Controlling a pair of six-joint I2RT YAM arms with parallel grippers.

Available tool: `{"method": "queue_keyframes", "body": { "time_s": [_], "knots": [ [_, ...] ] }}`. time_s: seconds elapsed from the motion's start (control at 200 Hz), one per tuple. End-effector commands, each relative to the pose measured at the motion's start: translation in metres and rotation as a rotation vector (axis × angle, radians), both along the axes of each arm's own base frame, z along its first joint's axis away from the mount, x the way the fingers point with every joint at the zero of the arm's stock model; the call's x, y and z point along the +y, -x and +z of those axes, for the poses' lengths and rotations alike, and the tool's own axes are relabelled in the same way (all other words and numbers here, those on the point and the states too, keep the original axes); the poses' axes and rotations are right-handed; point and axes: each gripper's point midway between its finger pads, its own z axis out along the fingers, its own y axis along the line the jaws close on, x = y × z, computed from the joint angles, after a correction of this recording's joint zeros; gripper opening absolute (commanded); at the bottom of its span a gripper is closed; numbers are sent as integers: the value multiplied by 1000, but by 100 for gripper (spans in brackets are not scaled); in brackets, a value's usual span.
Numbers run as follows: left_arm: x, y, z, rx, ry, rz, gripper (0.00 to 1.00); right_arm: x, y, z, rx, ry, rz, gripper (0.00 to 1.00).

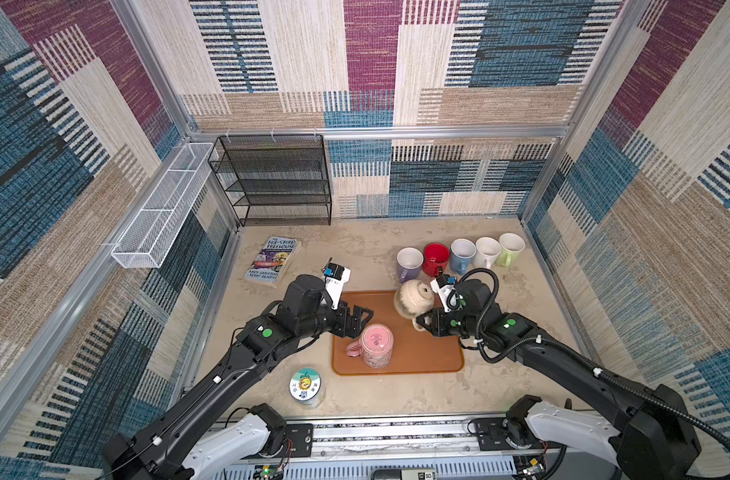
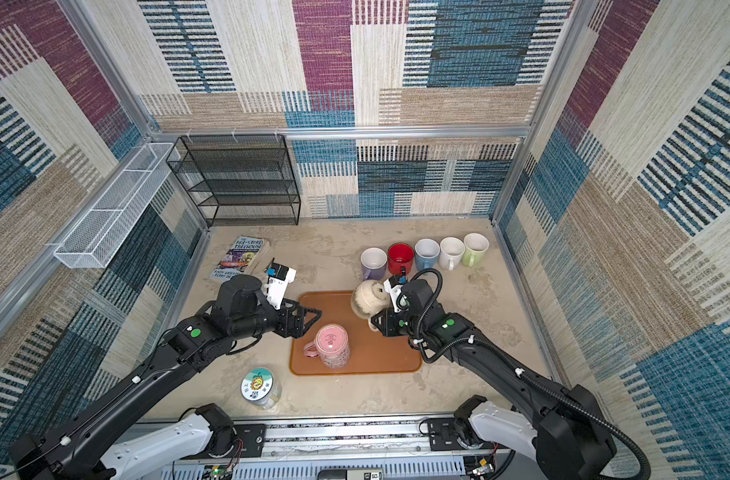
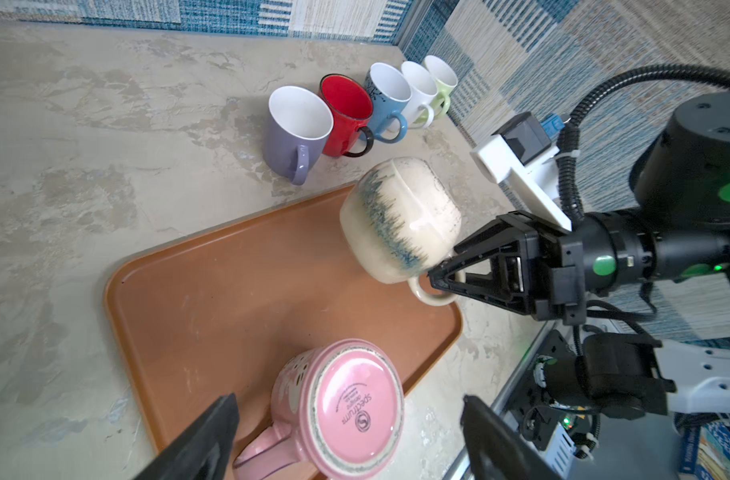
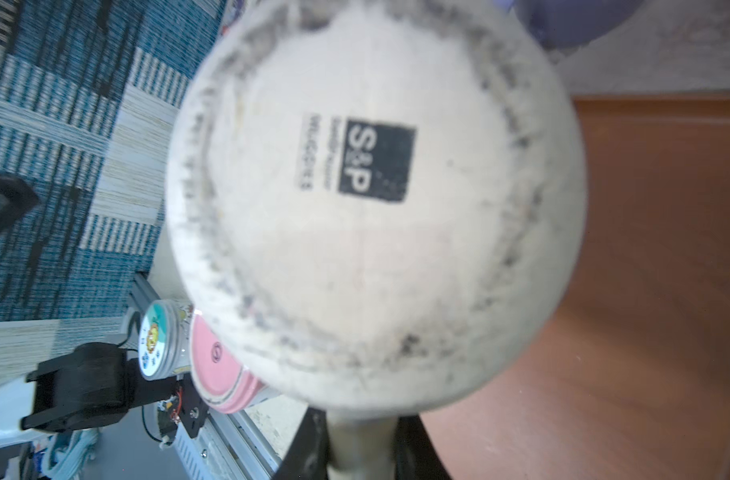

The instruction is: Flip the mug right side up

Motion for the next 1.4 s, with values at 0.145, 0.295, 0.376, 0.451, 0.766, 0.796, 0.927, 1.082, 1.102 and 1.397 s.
{"method": "queue_keyframes", "body": {
  "time_s": [0.145,0.295,0.376,0.451,0.766,0.796,0.927,1.082,1.102,1.397],
  "knots": [
    [-20,6,24,-41,249,-64,75,19,-10,68,-186,-264,83,0],
    [-25,9,24,-38,316,-88,72,21,-10,89,-237,-342,111,0],
    [-27,9,26,-39,357,-100,67,22,-9,102,-264,-387,123,0],
    [-31,9,29,-44,395,-115,60,23,-8,114,-286,-434,142,0],
    [-52,7,49,-51,567,-227,45,33,-1,144,-326,-564,225,0],
    [-54,7,50,-48,581,-240,45,33,-1,147,-330,-572,230,0],
    [-64,3,52,-35,612,-278,42,36,-1,152,-334,-595,247,0],
    [-71,0,55,-34,640,-313,40,38,1,157,-337,-626,272,0],
    [-72,0,56,-36,645,-317,40,39,1,158,-335,-630,275,0],
    [-79,-4,59,-31,682,-350,37,43,0,163,-333,-667,306,0]
  ]
}}
